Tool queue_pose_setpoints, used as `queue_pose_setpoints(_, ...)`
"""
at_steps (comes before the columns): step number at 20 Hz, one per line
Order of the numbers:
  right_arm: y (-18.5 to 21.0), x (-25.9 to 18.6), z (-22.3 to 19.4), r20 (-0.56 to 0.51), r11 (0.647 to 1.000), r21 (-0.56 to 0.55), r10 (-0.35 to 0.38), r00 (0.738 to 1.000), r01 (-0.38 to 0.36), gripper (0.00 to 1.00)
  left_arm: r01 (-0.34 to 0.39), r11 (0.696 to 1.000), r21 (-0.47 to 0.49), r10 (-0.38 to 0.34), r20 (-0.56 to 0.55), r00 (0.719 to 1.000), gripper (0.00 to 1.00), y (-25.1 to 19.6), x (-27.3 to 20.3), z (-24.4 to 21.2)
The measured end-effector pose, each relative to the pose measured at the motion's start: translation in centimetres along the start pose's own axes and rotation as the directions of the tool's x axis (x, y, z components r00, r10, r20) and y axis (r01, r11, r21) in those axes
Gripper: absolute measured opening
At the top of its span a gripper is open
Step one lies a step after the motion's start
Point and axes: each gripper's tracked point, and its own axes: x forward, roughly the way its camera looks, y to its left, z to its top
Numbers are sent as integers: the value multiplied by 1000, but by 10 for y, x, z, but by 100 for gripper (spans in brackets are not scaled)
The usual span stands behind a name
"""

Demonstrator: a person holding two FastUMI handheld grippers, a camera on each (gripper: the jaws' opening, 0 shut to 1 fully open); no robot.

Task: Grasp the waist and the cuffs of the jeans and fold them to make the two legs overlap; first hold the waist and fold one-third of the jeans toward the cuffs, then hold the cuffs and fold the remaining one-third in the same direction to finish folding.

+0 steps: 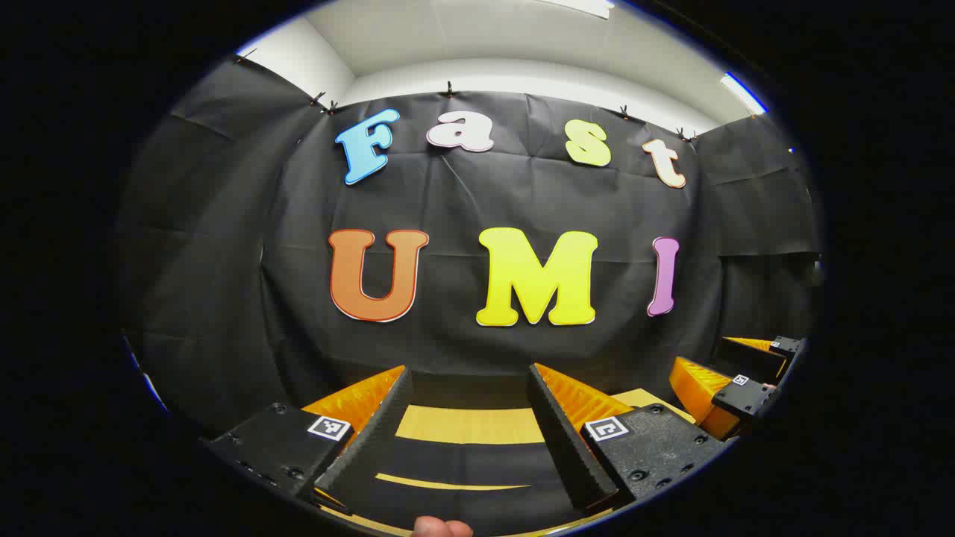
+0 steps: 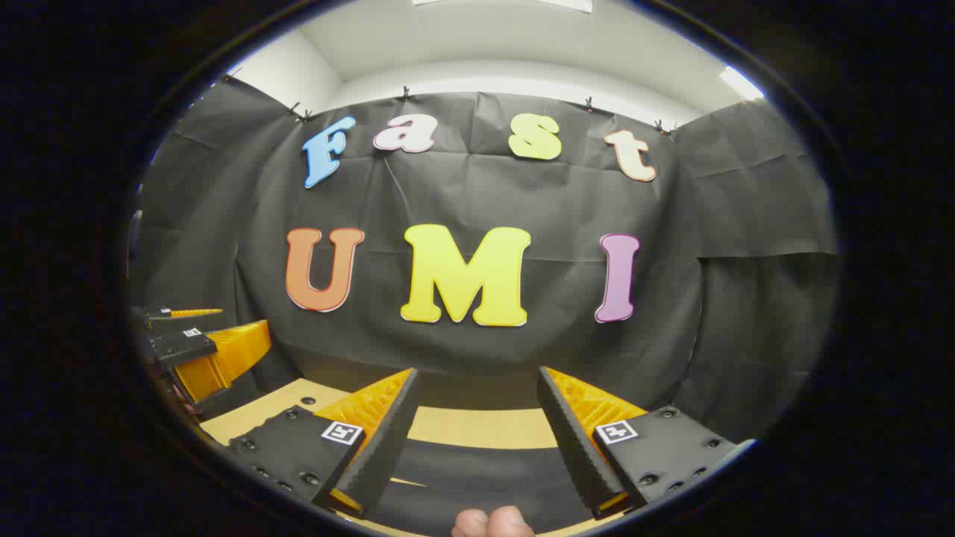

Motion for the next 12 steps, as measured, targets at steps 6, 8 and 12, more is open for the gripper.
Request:
queue_pose_setpoints(6, -13, 6, -3, -5, 1000, 7, -21, 1000, 21, 97, 16, 1000, -4, -16, -22, 1000, 98, -7, 10, -8)
queue_pose_setpoints(8, -14, 8, -3, -7, 1000, 6, -20, 1000, 20, 97, 17, 1000, -5, -17, -27, 999, 98, -8, 12, -9)
queue_pose_setpoints(12, -17, 12, -3, -7, 1000, 4, -18, 1000, 18, 96, 18, 1000, 0, -18, -23, 1000, 98, -9, 15, -10)
